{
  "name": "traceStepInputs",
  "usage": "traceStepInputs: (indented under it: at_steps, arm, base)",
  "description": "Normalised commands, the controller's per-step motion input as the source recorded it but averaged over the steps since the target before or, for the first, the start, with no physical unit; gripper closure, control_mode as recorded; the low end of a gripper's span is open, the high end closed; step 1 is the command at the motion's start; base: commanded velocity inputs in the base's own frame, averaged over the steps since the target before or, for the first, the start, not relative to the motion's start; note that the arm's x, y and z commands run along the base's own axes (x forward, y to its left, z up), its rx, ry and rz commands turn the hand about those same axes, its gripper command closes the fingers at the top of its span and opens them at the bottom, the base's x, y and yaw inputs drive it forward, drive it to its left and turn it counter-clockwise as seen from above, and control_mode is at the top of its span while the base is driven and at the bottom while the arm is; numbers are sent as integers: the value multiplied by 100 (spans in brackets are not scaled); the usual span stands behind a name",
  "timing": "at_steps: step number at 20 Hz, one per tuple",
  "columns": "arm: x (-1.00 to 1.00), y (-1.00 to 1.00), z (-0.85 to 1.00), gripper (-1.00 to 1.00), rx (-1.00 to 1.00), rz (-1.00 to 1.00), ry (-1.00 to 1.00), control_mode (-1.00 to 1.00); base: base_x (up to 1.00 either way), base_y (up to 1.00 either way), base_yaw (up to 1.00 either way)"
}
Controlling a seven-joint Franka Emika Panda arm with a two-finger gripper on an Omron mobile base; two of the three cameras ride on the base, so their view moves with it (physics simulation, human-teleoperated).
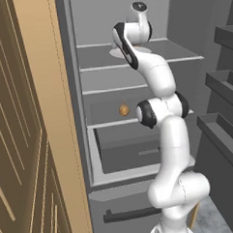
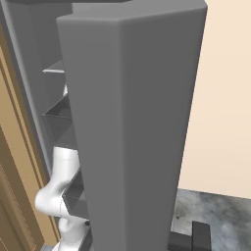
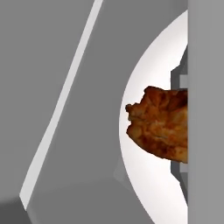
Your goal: Transport the chicken drumstick from the fridge to the microwave and turn on the microwave.
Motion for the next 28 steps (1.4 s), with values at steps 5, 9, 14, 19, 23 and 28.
traceStepInputs:
  at_steps: [5,9,14,19,23,28]
  arm:
    - [1,0,0,100,0,-2,-14,-100]
    - [0,0,-14,100,0,-2,-13,-100]
    - [0,0,-28,100,0,-3,-11,-100]
    - [0,-2,-16,100,0,-4,-12,-100]
    - [-3,-2,0,100,0,-6,-15,-100]
    - [-23,-4,0,100,0,-7,-17,-100]
  base:
    - [0,0,0]
    - [0,0,0]
    - [0,0,0]
    - [0,0,0]
    - [0,0,0]
    - [0,0,0]
